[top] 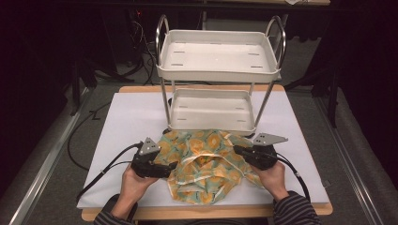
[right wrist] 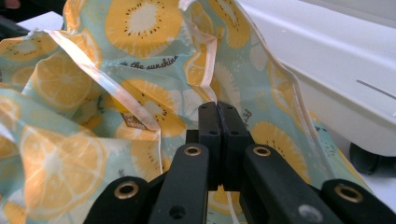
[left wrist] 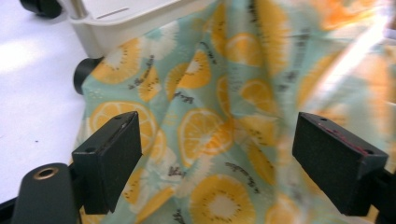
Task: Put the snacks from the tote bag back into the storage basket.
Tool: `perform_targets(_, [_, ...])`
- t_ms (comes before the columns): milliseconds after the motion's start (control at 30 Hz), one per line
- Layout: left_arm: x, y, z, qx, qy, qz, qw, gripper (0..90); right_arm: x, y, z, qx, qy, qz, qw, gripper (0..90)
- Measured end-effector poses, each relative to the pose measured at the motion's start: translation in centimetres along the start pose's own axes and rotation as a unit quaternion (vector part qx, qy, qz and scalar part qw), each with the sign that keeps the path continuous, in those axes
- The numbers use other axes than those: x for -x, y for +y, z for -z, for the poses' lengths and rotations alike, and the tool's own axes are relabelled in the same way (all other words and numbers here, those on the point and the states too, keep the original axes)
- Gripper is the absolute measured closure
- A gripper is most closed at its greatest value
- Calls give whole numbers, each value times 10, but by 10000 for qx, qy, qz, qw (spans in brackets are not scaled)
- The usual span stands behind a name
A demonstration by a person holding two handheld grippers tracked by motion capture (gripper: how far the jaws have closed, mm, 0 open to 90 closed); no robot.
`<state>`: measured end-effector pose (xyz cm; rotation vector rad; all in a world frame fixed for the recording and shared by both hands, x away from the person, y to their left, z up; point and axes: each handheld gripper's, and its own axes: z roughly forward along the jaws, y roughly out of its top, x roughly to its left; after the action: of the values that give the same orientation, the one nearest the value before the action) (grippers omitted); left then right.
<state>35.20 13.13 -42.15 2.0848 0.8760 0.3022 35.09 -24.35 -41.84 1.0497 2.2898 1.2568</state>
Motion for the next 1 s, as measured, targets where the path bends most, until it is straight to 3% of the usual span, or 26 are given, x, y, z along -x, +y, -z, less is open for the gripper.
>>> perform_targets(167, [6, 1, 2, 71, -282, -32, 9996, 225, 0, 3, -8, -7, -13, -52, 10000, 900])
perform_targets(367, [20, 3, 0, 9, -505, -207, 9985, 229, 0, 4, -9, 19, -57, -79, 10000, 900])
perform_targets(467, [23, 4, -2, -35, -538, -257, 9982, 231, 0, 4, -9, 13, -63, -81, 9999, 900])
perform_targets(567, [27, 5, -9, -181, -418, -352, 9983, 264, 0, 4, -9, 23, -66, -63, 10000, 900])
perform_targets(667, [25, 5, -20, -352, -477, -261, 9979, 338, 0, 4, -8, 34, -72, -51, 10000, 900])
perform_targets(700, [24, 6, -23, -413, -481, -245, 9977, 407, 0, 4, -7, 57, -69, -65, 9999, 900])
perform_targets(733, [22, 6, -26, -483, -505, -219, 9973, 407, 0, 4, -7, 57, -69, -65, 9999, 900])
perform_targets(767, [20, 6, -30, -602, -501, -201, 9967, 472, 0, 4, -6, 53, -72, -87, 9999, 900])
perform_targets(1000, [19, 6, -31, -780, -482, -256, 9955, 628, 1, 5, -5, 92, -75, -19, 9999, 900])
